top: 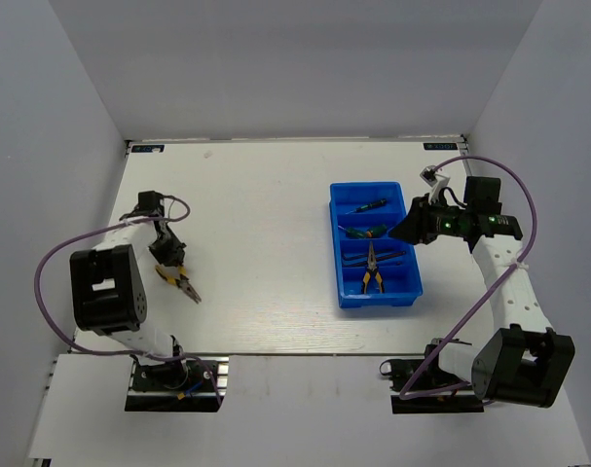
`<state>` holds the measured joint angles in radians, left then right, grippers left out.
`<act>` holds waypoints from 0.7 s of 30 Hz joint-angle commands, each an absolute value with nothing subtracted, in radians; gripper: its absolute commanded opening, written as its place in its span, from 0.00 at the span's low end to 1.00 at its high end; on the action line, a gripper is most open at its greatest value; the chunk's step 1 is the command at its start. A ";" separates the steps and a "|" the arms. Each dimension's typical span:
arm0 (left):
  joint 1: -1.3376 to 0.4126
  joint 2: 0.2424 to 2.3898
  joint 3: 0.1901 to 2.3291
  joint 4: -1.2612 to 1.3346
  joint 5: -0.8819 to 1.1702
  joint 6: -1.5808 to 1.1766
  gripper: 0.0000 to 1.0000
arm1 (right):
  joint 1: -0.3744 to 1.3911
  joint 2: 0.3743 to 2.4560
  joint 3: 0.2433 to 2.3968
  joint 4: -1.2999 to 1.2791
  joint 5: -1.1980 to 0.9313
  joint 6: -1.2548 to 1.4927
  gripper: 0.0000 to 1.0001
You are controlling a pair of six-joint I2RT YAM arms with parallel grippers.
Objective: Sort the tools into containers
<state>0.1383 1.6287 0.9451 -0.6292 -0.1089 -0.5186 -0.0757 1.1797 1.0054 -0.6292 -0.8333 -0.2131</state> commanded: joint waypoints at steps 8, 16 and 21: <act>0.048 1.284 1.034 -0.491 0.350 -0.670 0.00 | -0.078 1.166 1.015 -0.597 -0.793 -0.219 0.15; -0.187 1.339 1.138 -0.252 0.442 -0.825 0.00 | -0.078 1.118 0.988 -0.496 -0.572 -0.114 0.00; -0.394 1.494 1.302 -0.150 0.433 -0.834 0.00 | -0.081 1.098 0.976 -0.463 -0.473 -0.081 0.00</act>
